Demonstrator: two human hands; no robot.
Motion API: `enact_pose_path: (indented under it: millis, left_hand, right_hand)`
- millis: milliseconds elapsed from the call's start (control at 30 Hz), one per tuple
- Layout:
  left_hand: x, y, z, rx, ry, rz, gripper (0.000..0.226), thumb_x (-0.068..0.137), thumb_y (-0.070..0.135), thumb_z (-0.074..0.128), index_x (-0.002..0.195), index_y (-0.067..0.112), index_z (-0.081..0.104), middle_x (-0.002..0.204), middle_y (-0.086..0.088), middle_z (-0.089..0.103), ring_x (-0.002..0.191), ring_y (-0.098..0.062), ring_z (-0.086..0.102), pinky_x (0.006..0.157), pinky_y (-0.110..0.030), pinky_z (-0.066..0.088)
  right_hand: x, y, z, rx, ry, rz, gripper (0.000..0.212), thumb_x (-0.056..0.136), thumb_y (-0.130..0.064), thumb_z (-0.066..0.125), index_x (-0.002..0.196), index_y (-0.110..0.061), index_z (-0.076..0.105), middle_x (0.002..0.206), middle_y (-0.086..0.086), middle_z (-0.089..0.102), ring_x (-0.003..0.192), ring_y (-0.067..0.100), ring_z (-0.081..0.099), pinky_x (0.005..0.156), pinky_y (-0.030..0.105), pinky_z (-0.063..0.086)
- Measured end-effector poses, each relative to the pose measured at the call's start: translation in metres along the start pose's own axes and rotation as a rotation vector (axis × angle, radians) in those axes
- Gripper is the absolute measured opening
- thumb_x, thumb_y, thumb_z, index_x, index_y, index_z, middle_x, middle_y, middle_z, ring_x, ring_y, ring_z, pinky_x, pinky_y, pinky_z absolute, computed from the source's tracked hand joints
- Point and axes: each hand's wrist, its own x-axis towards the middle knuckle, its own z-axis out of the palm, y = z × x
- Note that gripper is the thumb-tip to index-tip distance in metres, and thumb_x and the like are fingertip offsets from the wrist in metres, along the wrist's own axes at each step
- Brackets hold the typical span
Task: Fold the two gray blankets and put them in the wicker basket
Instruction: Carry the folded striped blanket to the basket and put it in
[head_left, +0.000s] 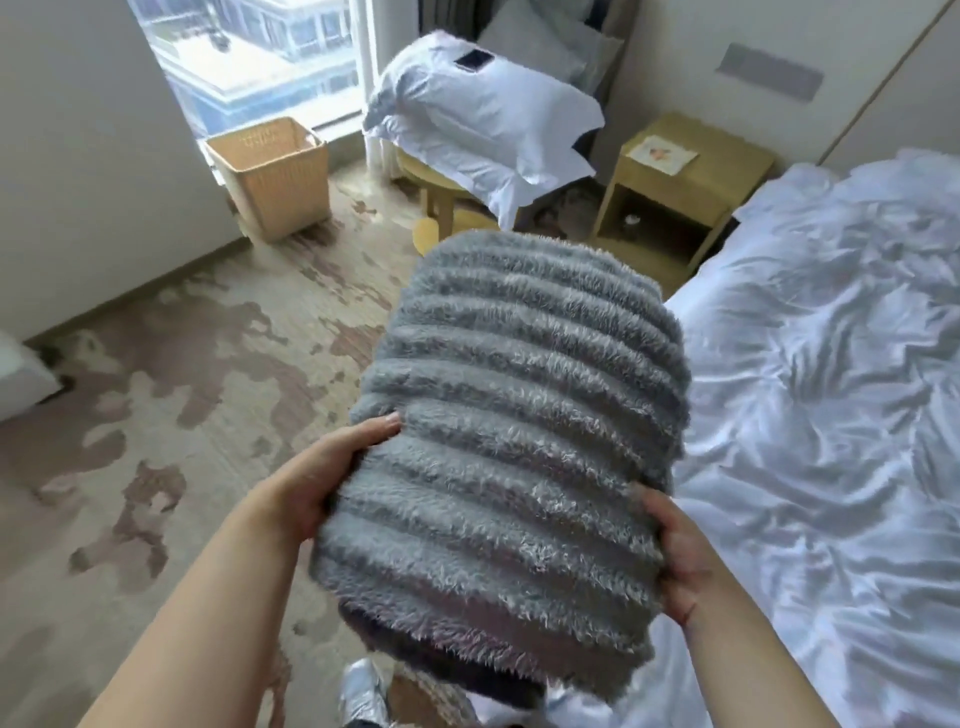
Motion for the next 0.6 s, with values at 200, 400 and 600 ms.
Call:
enact_pose_path:
  millis: [200,400,600]
  left_hand:
    - [-0.031,0.028,-0.09,-0.083,0.067,0.032,0.049,0.064,0.04,0.075,0.105,0.014,0.074,0.112,-0.018,0.069,0.095,-0.033,0.069,0.07,-0.04,0.057]
    - [-0.031,0.063,-0.145,-0.124,0.075,0.064,0.057,0.053,0.042,0.08,0.103,0.017,0.074,0.108,-0.017,0.071,0.09,-0.032,0.071,0.067,-0.039,0.057]
    - [-0.005,0.12,-0.183,-0.15,0.098,0.098,0.048,0.059,0.041,0.076,0.102,0.02,0.075,0.109,-0.015,0.071,0.092,-0.031,0.07,0.066,-0.038,0.057]
  right_hand:
    - [0.028,0.017,0.098,-0.038,-0.022,0.006,0.039,0.063,-0.032,0.076,0.097,-0.013,0.077,0.105,0.019,0.071,0.091,0.035,0.07,0.083,0.047,0.055]
    - [0.062,0.003,0.164,-0.029,-0.067,0.042,0.029,0.078,-0.03,0.062,0.093,-0.01,0.077,0.099,0.019,0.072,0.086,0.032,0.071,0.077,0.044,0.058]
    - [0.13,-0.029,0.214,-0.043,-0.063,0.034,0.044,0.077,-0.029,0.066,0.115,-0.008,0.069,0.114,0.021,0.066,0.104,0.037,0.063,0.094,0.053,0.05]
